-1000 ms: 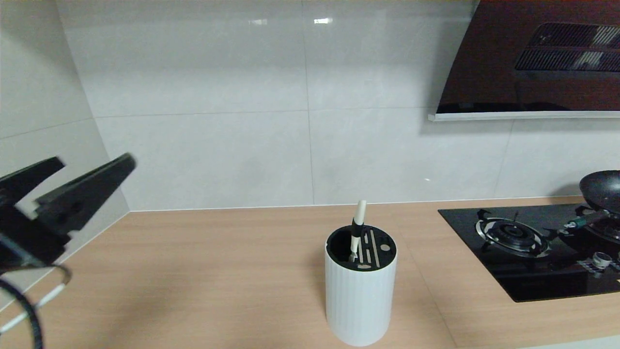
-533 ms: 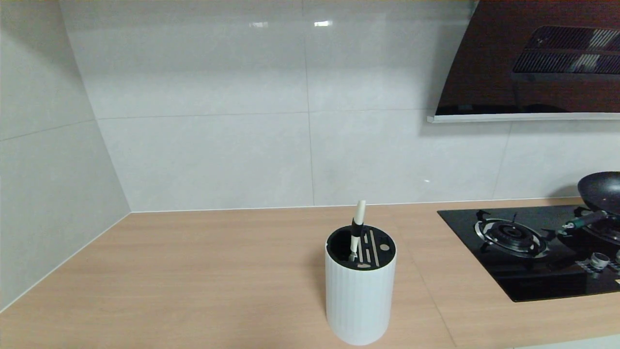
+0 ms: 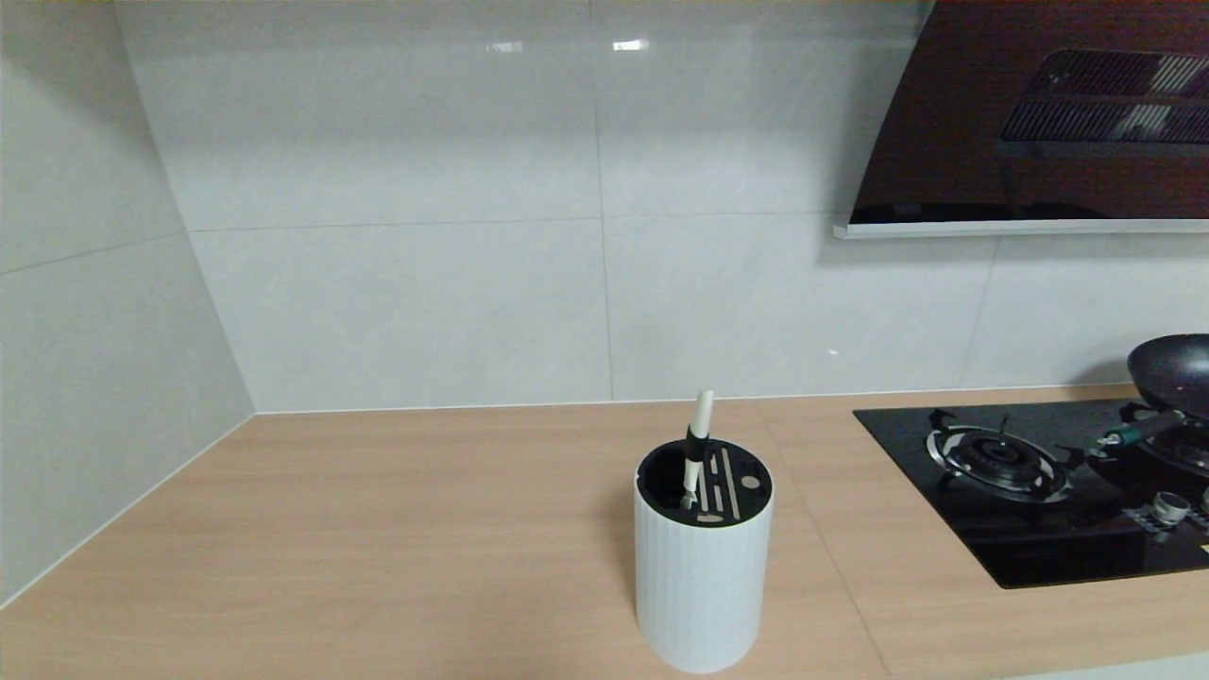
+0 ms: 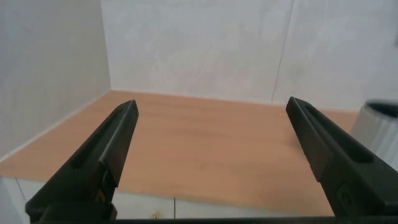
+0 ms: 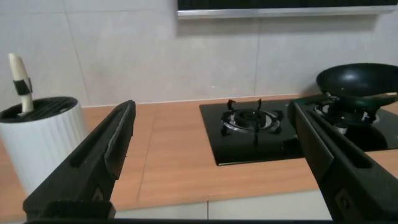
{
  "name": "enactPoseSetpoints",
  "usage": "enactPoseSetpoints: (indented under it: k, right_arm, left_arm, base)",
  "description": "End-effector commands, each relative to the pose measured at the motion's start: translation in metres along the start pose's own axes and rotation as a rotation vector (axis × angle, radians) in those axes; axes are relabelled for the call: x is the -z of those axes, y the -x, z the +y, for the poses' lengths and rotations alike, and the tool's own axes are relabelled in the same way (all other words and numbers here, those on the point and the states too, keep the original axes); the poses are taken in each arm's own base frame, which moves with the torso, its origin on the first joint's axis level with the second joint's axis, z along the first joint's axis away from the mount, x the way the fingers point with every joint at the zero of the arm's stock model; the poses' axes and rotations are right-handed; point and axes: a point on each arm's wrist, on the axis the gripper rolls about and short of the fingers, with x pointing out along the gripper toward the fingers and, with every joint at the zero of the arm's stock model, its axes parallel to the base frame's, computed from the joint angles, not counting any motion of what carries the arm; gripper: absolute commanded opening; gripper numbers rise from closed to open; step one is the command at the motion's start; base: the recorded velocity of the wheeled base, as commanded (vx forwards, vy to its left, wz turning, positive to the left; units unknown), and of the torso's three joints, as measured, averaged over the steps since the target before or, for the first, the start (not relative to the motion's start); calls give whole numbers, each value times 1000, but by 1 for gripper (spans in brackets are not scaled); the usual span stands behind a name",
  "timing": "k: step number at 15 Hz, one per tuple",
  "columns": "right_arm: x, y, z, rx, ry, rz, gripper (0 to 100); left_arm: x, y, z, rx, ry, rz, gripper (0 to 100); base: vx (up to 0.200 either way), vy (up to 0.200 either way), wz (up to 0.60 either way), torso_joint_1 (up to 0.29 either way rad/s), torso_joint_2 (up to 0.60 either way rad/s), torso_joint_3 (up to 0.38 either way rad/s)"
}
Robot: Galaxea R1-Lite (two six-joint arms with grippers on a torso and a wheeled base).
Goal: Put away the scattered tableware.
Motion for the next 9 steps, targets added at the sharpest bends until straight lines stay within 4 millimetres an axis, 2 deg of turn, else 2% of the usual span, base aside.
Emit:
enactPoseSetpoints:
  k: [1,4,9]
  right_arm:
    - [38,-9,2,-14,5,61,100]
    - [45,-9,3,-29,-13,117,100]
    - [48,-9,4,-78,-13,149,100]
  left_arm:
    - [32,-8,-1,37,-33,59,100]
    - [45,-10,-3,123,-38,108,100]
    - [47,-9,-4,168,-76,129,100]
  base:
    - [0,0,0,0,0,0]
    - [0,0,0,0,0,0]
    - [0,0,0,0,0,0]
